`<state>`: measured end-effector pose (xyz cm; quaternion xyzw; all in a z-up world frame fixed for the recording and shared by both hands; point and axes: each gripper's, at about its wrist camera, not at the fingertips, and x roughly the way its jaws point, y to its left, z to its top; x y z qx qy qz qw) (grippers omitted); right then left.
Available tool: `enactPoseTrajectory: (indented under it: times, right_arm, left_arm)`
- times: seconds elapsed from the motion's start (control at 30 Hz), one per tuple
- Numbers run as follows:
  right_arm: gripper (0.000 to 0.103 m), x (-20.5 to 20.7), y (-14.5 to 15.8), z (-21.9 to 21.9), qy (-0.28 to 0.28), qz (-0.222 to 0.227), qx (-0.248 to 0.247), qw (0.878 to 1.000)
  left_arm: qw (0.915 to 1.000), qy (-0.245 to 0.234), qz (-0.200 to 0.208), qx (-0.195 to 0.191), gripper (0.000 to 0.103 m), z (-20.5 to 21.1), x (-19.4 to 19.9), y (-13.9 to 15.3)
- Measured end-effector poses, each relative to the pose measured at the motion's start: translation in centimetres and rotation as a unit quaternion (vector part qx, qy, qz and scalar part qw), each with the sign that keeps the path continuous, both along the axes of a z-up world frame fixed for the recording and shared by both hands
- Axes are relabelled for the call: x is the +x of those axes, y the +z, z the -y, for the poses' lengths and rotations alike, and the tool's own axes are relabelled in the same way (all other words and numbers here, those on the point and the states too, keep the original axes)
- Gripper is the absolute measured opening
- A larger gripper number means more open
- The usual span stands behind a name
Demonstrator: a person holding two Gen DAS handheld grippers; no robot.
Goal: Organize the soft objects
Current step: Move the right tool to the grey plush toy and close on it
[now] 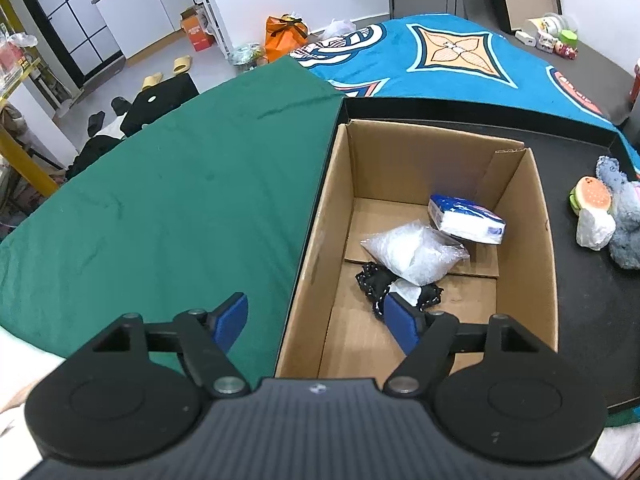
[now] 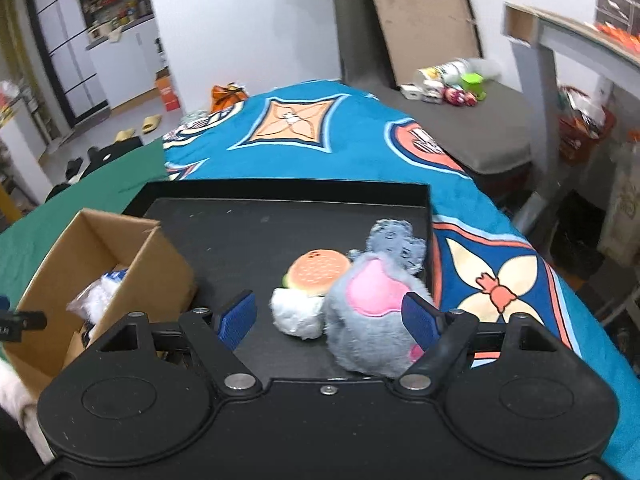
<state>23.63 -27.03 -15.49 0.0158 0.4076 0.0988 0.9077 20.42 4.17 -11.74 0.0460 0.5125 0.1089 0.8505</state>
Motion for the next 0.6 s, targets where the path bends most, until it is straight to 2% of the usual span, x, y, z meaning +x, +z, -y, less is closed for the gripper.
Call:
enactPoseTrajectory:
  times: [0.37,0.4,0.43,0.47,0.5,0.53,0.6]
  right_arm:
    - [0.078,2.3,-1.9,1.8,-0.025,-0.029,0.013,0.999]
    - [0.076,2.4,-2.1,1.9,-0.025,-0.034,0.017,0.999]
    - [0.065,2.5,-2.4,2.0,-0.027,-0.042,0.024,0.998]
    - [0.059,2.7,-2.7,2.2,-0.027,-0.051,0.033,0.998]
    - [0.048,2.6,-2.8,2.3,-0.030,-0.054,0.032,0.998]
    - [0.043,2.5,-2.8,2.2,-0.031,-0.050,0.021,0.998]
    - [0.042,2.4,-2.8,2.4,-0.031,-0.051,0.022,0.998]
  left_arm:
    - [0.9999,0.008,-0.007,0.004,0.074,0.0,0.7,-0.6]
    - [0.9999,0.009,-0.008,0.004,0.074,-0.1,0.8,-0.7]
    - [0.9999,0.010,-0.008,0.004,0.074,-0.2,0.8,-0.8]
    - [0.9999,0.012,-0.009,0.003,0.074,-0.3,0.7,-0.8]
    - [0.9999,0.013,-0.009,0.002,0.074,-0.4,0.7,-0.9]
    - [0.9999,0.014,-0.009,0.002,0.074,-0.4,0.7,-0.9]
    - [0.9999,0.014,-0.009,0.001,0.074,-0.5,0.6,-0.9]
